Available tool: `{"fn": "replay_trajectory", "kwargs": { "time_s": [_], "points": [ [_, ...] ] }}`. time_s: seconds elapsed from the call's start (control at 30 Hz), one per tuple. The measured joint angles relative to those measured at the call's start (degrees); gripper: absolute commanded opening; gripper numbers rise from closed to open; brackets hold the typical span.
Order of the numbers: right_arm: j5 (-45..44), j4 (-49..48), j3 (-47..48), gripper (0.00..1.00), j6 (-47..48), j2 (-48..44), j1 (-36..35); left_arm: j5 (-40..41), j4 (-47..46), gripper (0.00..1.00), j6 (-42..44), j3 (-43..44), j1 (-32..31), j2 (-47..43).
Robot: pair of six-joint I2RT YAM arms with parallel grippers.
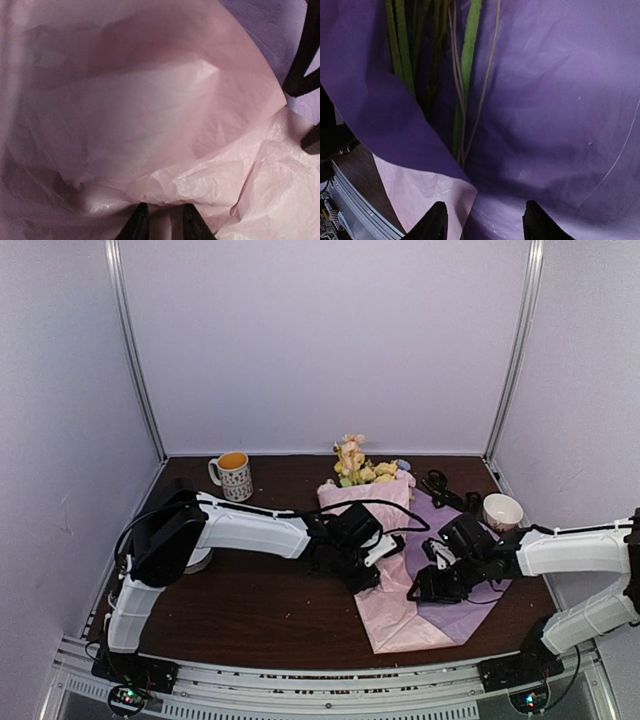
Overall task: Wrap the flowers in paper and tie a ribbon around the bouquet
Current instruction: Adjust the 2/3-folded wrapping paper at the center of the board.
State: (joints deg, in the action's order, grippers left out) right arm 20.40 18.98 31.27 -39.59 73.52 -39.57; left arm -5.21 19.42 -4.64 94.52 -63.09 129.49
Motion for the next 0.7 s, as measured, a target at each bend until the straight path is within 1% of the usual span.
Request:
{"fn": "replay_trajectory", "kwargs": {
  "time_s": [0.17, 0.23, 0.33, 0.53, 0.63, 0.7],
  "points": [
    [1.3, 0.3, 4.0, 0.55, 1.8, 1.2, 6.4, -0.2, 0.0, 0.27, 0.0, 0.0, 0.0, 0.0],
    [2.2, -0.4, 5.4, 0.54, 2.3, 2.2, 7.3, -0.2, 0.0, 0.27, 0.0, 0.0, 0.0, 0.0],
    [5.4, -2.9, 6.9, 0.55, 3.4, 3.1, 7.5, -0.2, -0.1, 0.27, 0.0, -0.1, 0.0, 0.0],
    [10.7, -9.2, 6.6, 0.55, 3.4, 2.3, 7.5, -0.3, -0.3, 0.28, 0.0, -0.2, 0.0, 0.0],
    [11.1, -10.3, 6.2, 0.53, 3.2, 2.1, 7.5, -0.5, -0.4, 0.28, 0.0, -0.3, 0.0, 0.0],
    [11.1, -10.7, 6.1, 0.5, 3.2, 2.2, 7.5, -0.5, -0.5, 0.27, 0.0, -0.3, 0.1, 0.0]
  ]
}}
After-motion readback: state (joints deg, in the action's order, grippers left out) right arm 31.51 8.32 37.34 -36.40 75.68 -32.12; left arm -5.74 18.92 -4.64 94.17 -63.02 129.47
